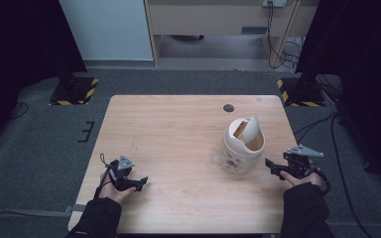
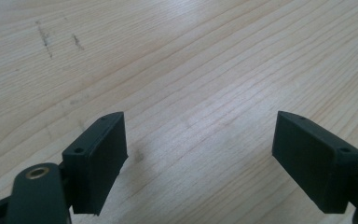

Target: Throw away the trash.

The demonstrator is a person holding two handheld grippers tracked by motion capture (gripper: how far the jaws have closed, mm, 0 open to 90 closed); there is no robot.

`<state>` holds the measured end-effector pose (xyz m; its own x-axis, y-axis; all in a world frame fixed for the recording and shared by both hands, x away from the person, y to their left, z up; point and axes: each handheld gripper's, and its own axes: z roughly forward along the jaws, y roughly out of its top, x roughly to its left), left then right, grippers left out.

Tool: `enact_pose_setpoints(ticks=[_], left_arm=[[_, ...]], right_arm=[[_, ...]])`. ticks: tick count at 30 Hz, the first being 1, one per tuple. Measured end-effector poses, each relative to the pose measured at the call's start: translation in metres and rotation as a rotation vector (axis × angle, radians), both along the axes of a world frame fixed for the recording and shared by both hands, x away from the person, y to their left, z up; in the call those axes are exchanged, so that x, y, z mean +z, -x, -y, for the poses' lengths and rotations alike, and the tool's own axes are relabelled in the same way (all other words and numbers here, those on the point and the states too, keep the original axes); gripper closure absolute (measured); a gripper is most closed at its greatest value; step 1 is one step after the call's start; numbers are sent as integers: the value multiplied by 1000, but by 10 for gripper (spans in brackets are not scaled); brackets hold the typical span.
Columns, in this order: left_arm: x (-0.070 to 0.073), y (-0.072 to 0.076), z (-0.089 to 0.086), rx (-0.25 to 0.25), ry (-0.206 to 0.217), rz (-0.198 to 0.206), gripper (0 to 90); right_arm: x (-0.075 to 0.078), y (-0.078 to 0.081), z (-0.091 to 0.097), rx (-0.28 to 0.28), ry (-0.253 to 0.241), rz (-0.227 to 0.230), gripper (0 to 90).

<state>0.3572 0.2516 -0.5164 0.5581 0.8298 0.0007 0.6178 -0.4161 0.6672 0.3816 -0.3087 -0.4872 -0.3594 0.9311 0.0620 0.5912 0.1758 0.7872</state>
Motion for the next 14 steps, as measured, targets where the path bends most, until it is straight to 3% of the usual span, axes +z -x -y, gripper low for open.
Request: enact_pose_setpoints(ticks=[5, 14], left_arm=[[-1, -1, -2, 11, -3, -7, 162], [-6, -3, -5, 25, -21, -28, 146]], right_arm=[[-14, -3, -3, 37, 59, -34, 179], [-28, -6, 7, 63, 106, -61, 151]])
